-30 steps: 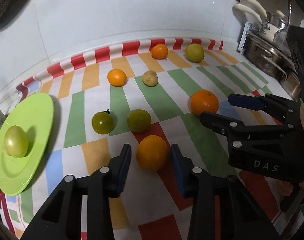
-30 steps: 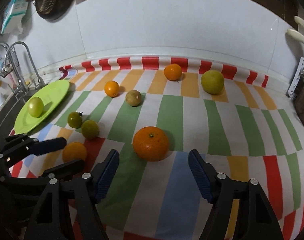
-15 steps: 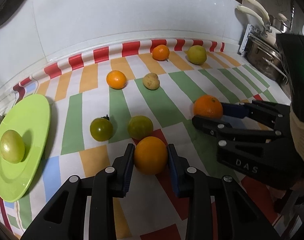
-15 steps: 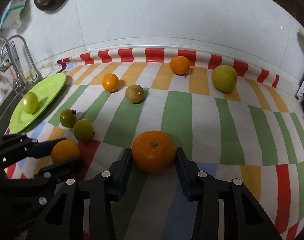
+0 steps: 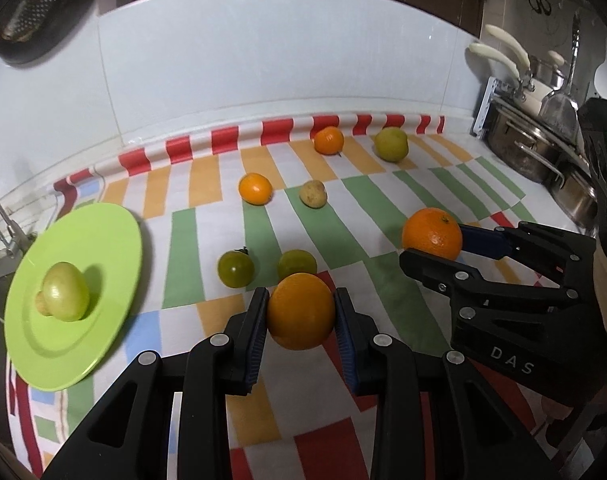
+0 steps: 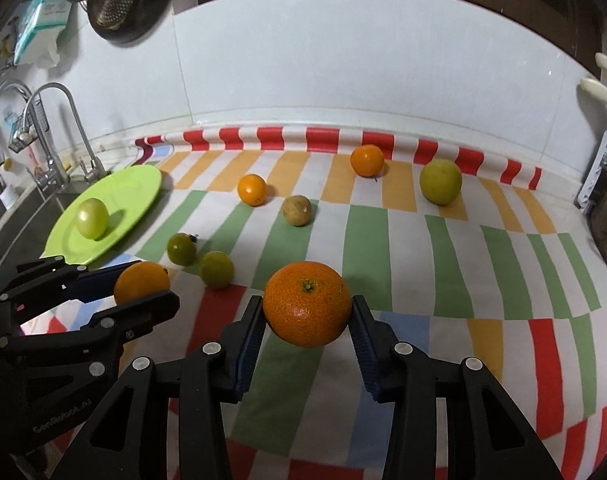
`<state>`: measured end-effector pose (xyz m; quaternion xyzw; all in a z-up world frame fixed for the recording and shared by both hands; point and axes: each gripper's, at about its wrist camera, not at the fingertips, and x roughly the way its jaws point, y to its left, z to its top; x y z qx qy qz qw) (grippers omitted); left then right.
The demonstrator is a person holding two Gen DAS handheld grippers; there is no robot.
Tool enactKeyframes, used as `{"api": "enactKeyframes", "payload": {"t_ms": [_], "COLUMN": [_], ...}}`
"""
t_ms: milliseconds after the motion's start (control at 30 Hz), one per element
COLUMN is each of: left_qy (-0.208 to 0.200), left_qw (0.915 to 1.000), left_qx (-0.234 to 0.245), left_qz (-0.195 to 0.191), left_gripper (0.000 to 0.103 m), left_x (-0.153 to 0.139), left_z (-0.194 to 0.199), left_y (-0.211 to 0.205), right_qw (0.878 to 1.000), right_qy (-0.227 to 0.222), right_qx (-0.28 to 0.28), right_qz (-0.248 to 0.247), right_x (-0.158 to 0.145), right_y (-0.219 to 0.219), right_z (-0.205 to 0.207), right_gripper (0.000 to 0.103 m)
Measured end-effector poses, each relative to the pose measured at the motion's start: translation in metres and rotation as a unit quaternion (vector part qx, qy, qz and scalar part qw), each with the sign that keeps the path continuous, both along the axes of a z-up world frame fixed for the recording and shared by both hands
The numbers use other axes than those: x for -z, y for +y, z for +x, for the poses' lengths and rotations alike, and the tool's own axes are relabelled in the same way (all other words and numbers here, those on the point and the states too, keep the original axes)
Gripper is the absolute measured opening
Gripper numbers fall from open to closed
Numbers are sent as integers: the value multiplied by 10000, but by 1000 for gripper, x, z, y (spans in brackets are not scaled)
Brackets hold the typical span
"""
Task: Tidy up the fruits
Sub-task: 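Grasp an orange with the left gripper while the right grasps a larger orange, then carry both oranges over the green plate and open both grippers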
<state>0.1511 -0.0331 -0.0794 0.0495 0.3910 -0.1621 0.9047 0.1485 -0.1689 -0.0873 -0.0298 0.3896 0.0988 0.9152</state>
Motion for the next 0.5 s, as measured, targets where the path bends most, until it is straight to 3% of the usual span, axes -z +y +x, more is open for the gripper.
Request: {"api": "enactKeyframes", "payload": {"t_ms": [500], "left_qy": [-503], "left_qw": [9983], "left_qx": [-249], "left_qz": [-128], "left_gripper": [32], "left_x": [-37], "left_z": [-32], "left_y": [55], "right_qw": [9990], "right_qy": [-418], "right_qx": [-111], "right_qz": [78], "right_x": [-39], "right_y": [44], "right_z": [-31], "right_gripper": [43]}}
